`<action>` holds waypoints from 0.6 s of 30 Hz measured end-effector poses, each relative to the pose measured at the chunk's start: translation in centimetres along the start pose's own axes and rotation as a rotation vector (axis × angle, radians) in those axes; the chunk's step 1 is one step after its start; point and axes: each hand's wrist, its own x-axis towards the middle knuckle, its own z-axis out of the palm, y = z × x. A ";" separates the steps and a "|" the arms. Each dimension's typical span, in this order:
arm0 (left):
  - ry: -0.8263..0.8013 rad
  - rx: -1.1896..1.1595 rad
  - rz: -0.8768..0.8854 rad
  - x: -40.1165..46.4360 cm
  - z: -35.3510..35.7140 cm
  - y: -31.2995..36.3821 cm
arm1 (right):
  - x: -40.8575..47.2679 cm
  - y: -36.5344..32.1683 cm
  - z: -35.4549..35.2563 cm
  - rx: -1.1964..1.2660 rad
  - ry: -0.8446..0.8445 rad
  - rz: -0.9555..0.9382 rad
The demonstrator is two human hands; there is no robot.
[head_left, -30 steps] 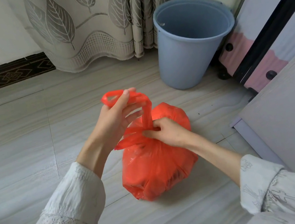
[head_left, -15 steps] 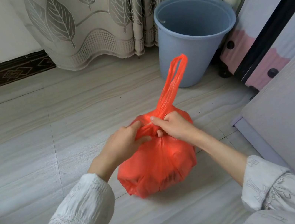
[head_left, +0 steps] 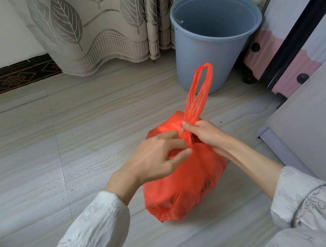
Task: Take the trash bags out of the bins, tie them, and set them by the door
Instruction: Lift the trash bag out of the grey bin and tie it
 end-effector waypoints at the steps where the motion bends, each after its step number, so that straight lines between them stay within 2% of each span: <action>1: -0.045 -0.029 -0.007 0.0 0.1 -0.2 | -0.3 0.0 0.0 0.065 -0.026 0.007; 4: -0.072 -0.400 -0.138 0.0 0.5 -0.9 | -0.9 0.0 -0.5 0.213 -0.080 0.033; 6: 0.057 -0.616 -0.260 0.0 1.1 -1.9 | -1.2 -0.1 -0.8 0.254 -0.119 0.049; 7: 0.122 -0.624 -0.304 0.0 1.5 -2.3 | -1.3 -0.1 -1.0 0.260 -0.136 0.060; 9: 0.189 -0.496 -0.313 -0.1 2.3 -3.0 | -1.5 -0.1 -1.0 0.271 -0.164 0.079; 12: 0.146 -0.252 -0.236 0.0 3.2 -3.3 | -1.8 -0.2 -0.8 0.291 -0.202 0.081; 18: 0.188 -0.104 -0.323 0.5 3.1 -2.7 | -2.4 -0.7 -0.3 0.285 -0.261 0.071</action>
